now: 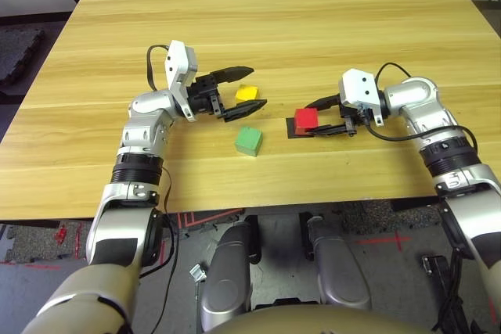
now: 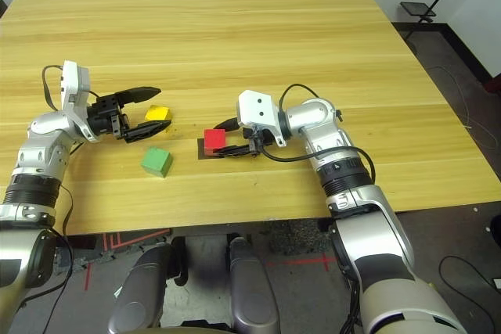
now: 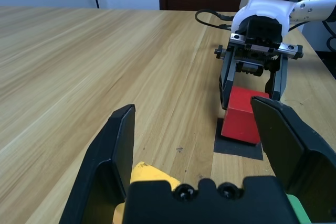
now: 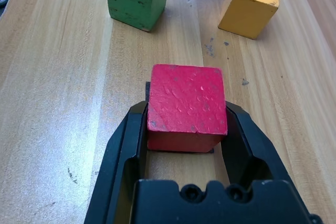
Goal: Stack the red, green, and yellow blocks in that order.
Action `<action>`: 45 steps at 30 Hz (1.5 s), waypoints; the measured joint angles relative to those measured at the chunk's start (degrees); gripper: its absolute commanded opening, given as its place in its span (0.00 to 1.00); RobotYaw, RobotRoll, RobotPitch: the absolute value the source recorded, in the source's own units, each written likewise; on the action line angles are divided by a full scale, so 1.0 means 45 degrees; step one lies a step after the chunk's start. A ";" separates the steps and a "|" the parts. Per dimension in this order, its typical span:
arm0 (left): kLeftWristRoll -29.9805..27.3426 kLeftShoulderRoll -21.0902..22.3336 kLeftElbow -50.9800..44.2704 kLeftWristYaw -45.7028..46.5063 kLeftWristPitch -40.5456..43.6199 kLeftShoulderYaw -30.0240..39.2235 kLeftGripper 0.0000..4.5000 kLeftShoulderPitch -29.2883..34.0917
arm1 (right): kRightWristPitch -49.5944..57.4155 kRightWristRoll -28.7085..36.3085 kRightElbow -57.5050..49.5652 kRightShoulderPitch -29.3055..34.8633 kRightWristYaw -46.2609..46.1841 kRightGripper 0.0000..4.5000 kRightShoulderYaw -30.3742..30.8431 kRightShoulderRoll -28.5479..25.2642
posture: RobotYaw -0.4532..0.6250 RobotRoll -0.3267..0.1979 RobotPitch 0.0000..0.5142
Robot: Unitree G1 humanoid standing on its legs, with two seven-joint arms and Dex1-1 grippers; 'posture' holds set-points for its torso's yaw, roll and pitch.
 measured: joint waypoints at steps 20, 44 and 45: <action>-0.0004 -0.0029 -0.0107 0.0038 0.0102 -0.0003 1.00 0.0004 | 0.0146 0.0219 0.0125 -0.0397 0.0475 1.00 -0.0186 0.0040 | 0.68 0.66 0.50; -0.1192 0.2953 -0.4678 -0.2187 0.1552 -0.0191 1.00 0.3378 | 0.5841 0.4091 -0.7257 0.3214 0.0974 1.00 -0.2573 -0.3516 | 0.64 0.72 0.44; -0.1190 0.3135 -0.4755 -0.2426 0.1436 -0.0268 1.00 0.3497 | 0.5911 0.4101 -0.7396 0.3216 0.0827 1.00 -0.2603 -0.3516 | 0.64 0.72 0.44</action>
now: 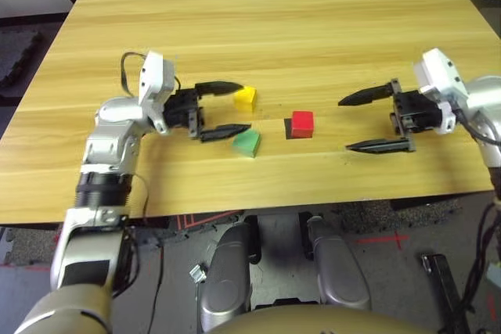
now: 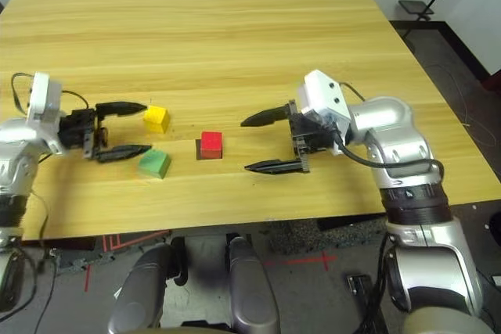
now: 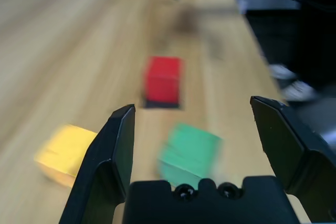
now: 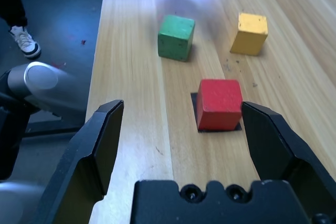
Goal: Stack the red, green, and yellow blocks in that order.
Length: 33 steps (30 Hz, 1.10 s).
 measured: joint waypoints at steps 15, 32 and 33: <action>0.1490 -0.1050 0.3770 -0.0845 -0.3401 -0.1293 1.00 -0.2228 | 0.0104 0.0262 -0.0249 -0.0003 -0.0538 1.00 -0.0045 0.0220 | 0.61 0.70 0.44; 0.2214 -0.1811 0.6691 -0.1395 -0.5419 -0.2215 1.00 -0.3588 | 0.0148 0.0464 -0.0635 0.0306 -0.0951 1.00 -0.0049 0.0131 | 0.58 0.70 0.44; 0.2214 -0.1812 0.6740 -0.1396 -0.5492 -0.2285 1.00 -0.3605 | 0.0154 0.0466 -0.0665 0.0339 -0.0972 1.00 -0.0050 0.0131 | 0.58 0.70 0.44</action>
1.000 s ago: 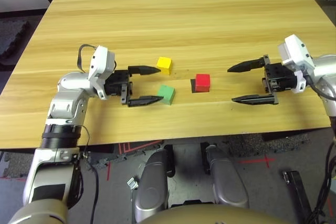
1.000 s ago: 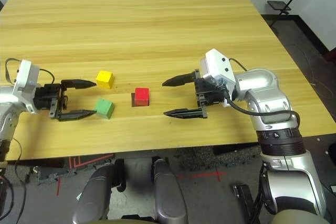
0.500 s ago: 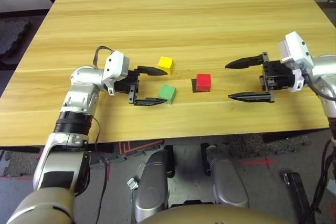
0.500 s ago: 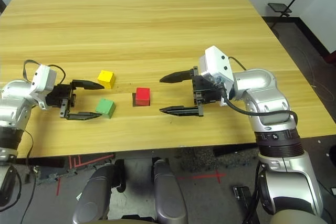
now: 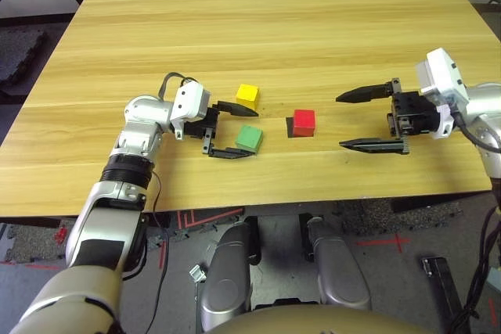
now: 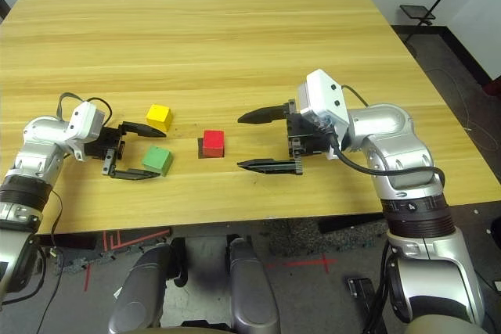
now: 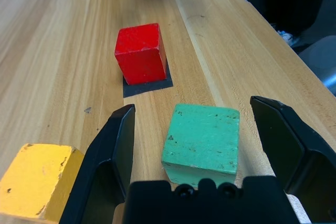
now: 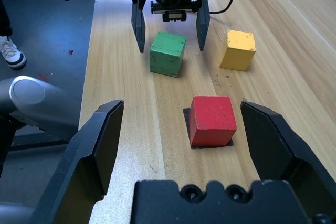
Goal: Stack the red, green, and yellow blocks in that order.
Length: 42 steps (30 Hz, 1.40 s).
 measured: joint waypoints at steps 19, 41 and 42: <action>0.0008 -0.0161 0.1412 -0.0001 -0.1361 -0.0691 0.86 -0.0390 | 0.0111 0.0014 -0.0319 0.0173 -0.0335 1.00 0.0000 0.0022 | 0.58 0.68 0.46; -0.0500 -0.0476 -0.0471 0.0342 0.1328 -0.0243 0.47 -0.1028 | 0.0063 0.0019 -0.0306 0.0661 0.0130 1.00 -0.0149 -0.0655 | 0.57 0.73 0.46; -0.0559 -0.0495 -0.0891 0.0431 0.1738 -0.0196 0.47 -0.1076 | 0.0014 0.0013 -0.0275 0.0712 0.0174 1.00 -0.0180 -0.0738 | 0.57 0.73 0.46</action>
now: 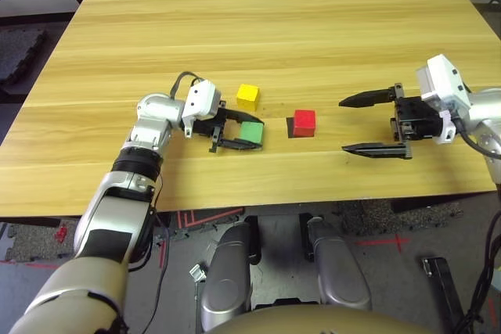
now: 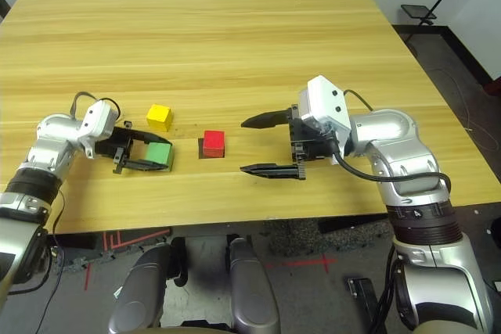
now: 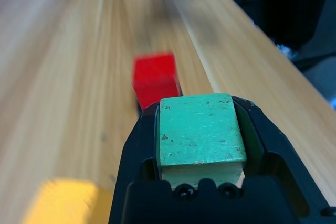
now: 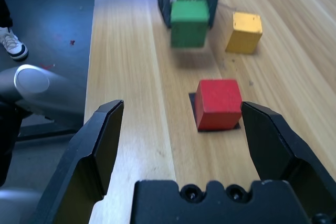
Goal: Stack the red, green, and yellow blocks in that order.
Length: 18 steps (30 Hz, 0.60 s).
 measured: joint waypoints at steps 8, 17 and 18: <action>-0.0241 -0.0403 -0.2334 0.1088 0.2352 0.0034 0.47 -0.0027 | -0.0227 -0.0005 0.0148 0.0281 0.0059 1.00 -0.0340 -0.0265 | 0.56 0.75 0.47; 0.0696 -0.0999 -0.1979 0.2343 0.3342 -0.0510 0.47 -0.0463 | -0.0316 0.0006 -0.0003 0.0555 -0.0051 1.00 -0.0625 -0.0520 | 0.54 0.74 0.46; 0.0848 -0.1126 -0.1797 0.2457 0.3337 -0.0534 0.47 -0.0640 | -0.0317 0.0006 0.0013 0.0553 -0.0047 1.00 -0.0703 -0.0553 | 0.54 0.73 0.45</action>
